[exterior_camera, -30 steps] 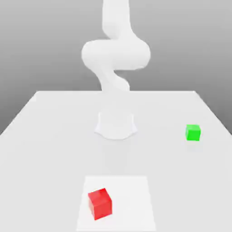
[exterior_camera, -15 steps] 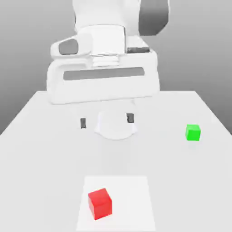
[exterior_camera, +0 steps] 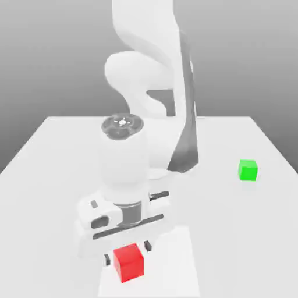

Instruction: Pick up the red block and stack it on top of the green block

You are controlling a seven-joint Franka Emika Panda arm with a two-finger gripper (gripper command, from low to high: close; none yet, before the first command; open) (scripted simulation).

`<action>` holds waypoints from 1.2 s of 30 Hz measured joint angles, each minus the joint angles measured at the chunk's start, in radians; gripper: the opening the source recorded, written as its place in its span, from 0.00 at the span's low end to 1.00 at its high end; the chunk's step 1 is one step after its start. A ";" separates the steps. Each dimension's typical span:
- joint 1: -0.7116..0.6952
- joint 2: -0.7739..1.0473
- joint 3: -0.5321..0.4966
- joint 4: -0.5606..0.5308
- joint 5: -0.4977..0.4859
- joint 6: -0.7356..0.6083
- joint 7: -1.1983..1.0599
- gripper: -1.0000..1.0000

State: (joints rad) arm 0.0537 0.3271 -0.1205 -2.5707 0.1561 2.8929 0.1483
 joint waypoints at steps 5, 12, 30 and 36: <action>-0.002 0.010 0.003 0.002 0.005 0.007 -0.003 0.00; 0.040 -0.190 -0.036 -0.035 -0.091 -0.154 0.074 0.00; 0.696 -0.490 0.388 -0.271 0.061 -0.213 0.288 0.00; 0.906 -0.597 0.552 -0.350 0.125 -0.233 0.353 0.00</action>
State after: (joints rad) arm 0.9598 -0.2702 0.4315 -2.9204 0.2815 2.6602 0.5017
